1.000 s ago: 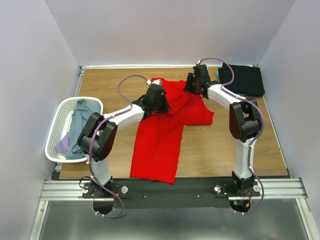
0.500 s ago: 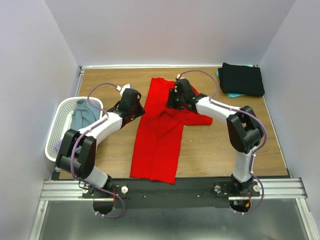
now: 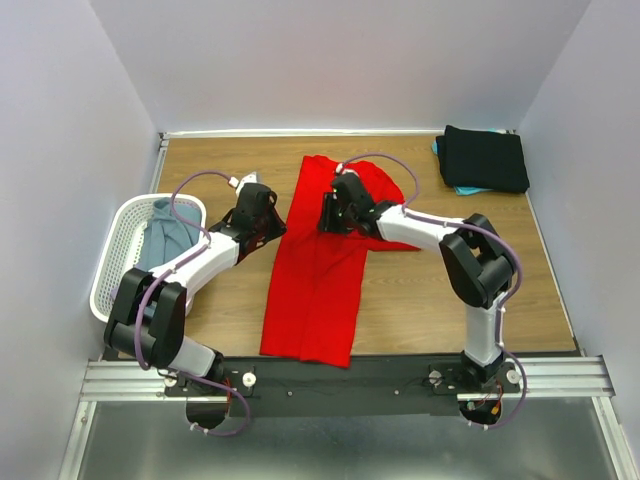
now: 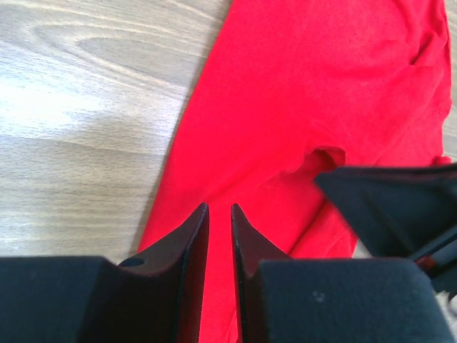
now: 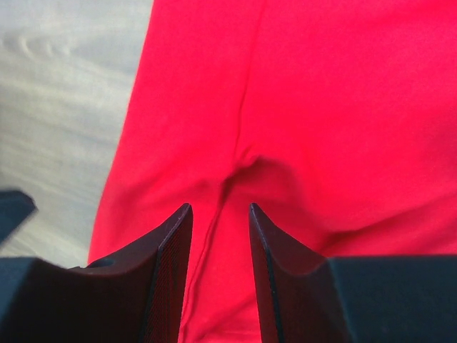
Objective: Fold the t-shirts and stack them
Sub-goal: Fold the tshirt
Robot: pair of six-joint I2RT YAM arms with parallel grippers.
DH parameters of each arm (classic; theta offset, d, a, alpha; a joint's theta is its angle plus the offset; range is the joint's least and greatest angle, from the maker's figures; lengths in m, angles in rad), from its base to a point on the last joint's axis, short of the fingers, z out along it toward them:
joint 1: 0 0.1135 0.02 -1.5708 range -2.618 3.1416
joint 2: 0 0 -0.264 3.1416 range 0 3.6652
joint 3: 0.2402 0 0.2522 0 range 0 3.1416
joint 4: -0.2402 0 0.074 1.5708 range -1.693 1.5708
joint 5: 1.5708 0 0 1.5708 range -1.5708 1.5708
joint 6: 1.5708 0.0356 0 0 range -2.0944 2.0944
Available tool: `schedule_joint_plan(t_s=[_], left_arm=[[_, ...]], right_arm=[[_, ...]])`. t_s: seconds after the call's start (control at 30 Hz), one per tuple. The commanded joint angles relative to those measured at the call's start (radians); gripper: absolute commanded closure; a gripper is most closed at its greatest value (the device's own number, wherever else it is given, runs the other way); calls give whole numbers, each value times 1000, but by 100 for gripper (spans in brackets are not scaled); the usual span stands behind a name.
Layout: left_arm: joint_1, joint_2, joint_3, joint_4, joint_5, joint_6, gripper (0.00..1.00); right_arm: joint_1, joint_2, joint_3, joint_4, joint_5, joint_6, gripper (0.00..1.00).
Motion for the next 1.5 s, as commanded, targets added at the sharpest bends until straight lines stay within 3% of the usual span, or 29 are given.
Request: schedule_joint_plan(t_s=[0.0,0.83,1.23,1.47], left_arm=[[9,-19,-11,24,21,23,74],[17,-22,-43,52,45,27,76],[18,-11,-46,61,52,30,76],[18,-8,-49,64,52,32,75]], right_arm=[[46,-2,-48,16,37,27,55],[197,-50,-175,24,85,111,57],[222,-55,-191,21,91,130,70],[228,-56,-174,21,88,122,71]])
